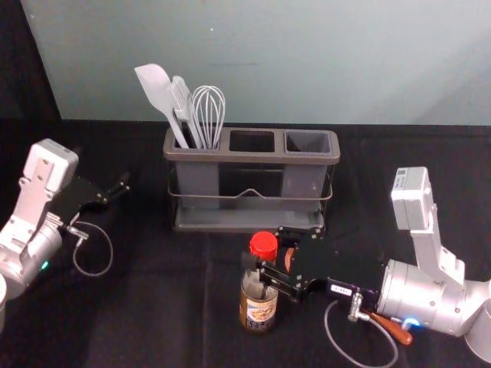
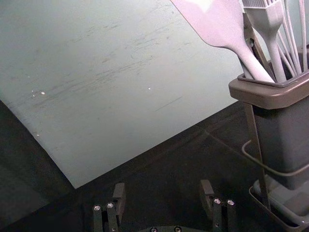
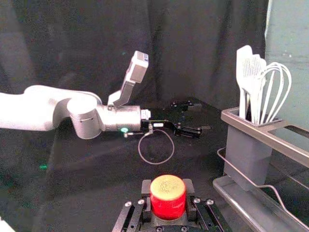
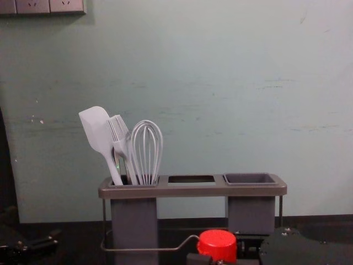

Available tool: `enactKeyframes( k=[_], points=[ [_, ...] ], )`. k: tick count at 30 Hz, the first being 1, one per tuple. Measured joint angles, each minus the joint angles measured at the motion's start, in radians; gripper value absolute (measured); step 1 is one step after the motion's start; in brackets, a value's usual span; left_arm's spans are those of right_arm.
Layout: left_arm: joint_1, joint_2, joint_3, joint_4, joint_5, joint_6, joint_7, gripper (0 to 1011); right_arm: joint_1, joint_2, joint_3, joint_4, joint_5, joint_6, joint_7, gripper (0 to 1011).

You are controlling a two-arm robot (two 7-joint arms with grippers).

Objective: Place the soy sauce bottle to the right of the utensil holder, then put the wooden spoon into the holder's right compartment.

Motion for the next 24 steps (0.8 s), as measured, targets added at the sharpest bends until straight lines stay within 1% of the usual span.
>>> enactKeyframes(
  k=[9, 15, 17, 18, 20, 21, 24],
  points=[
    [0.0, 0.0, 0.0, 0.0, 0.0, 0.0, 0.0, 1005, -0.002, 0.004, 0.001, -0.006, 0.0, -0.003, 0.003, 383],
    [0.0, 0.0, 0.0, 0.0, 0.0, 0.0, 0.0, 1005, -0.009, 0.023, 0.021, -0.046, 0.011, -0.002, -0.003, 383],
    [0.0, 0.0, 0.0, 0.0, 0.0, 0.0, 0.0, 1005, -0.014, 0.04, 0.039, -0.079, 0.03, 0.006, -0.009, 383],
    [0.0, 0.0, 0.0, 0.0, 0.0, 0.0, 0.0, 1005, -0.014, 0.04, 0.039, -0.079, 0.03, 0.006, -0.009, 383],
    [0.0, 0.0, 0.0, 0.0, 0.0, 0.0, 0.0, 1005, -0.019, 0.057, 0.057, -0.106, 0.05, 0.015, -0.009, 383],
    [0.0, 0.0, 0.0, 0.0, 0.0, 0.0, 0.0, 1005, -0.023, 0.073, 0.072, -0.124, 0.065, 0.023, -0.011, 383],
    [0.0, 0.0, 0.0, 0.0, 0.0, 0.0, 0.0, 1005, -0.034, 0.101, 0.094, -0.149, 0.085, 0.036, -0.017, 383]
  ],
)
